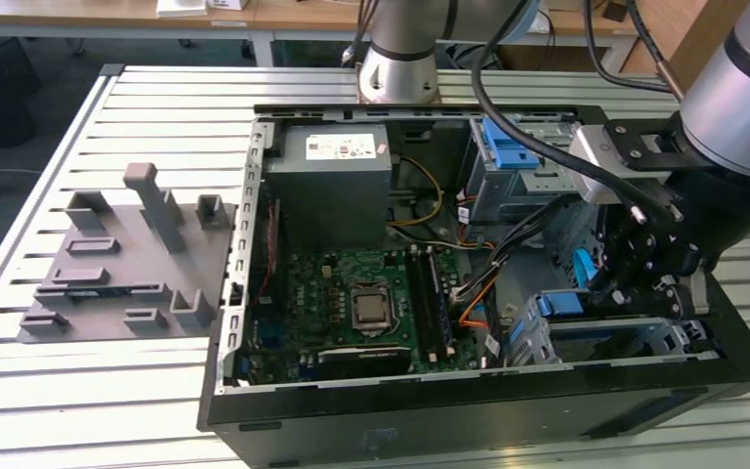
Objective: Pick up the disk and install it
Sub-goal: 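Insert the second disk wire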
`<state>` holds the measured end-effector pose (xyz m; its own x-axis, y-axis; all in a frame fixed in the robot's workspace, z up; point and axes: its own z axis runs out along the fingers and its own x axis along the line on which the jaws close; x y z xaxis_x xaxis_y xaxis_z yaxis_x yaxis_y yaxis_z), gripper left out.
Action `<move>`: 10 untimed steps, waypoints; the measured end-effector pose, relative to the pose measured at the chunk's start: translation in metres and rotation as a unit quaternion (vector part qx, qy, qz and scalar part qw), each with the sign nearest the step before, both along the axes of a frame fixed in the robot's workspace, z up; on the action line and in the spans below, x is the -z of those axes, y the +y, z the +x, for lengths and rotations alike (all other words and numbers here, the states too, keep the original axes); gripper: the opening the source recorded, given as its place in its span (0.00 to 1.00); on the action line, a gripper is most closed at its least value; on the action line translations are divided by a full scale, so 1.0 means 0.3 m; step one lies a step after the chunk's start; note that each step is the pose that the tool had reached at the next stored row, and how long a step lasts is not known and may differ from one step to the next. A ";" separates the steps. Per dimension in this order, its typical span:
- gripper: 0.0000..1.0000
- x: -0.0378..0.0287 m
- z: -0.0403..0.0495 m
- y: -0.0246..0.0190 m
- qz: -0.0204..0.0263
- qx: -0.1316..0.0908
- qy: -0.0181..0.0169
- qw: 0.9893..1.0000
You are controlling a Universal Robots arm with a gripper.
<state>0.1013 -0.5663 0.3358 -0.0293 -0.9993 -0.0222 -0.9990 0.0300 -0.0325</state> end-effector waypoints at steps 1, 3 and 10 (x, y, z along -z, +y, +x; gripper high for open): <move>0.23 0.000 0.000 0.000 0.000 0.000 0.000 1.000; 0.22 0.000 0.001 0.000 0.000 0.000 0.000 1.000; 0.16 0.000 0.006 0.000 0.001 0.000 0.000 1.000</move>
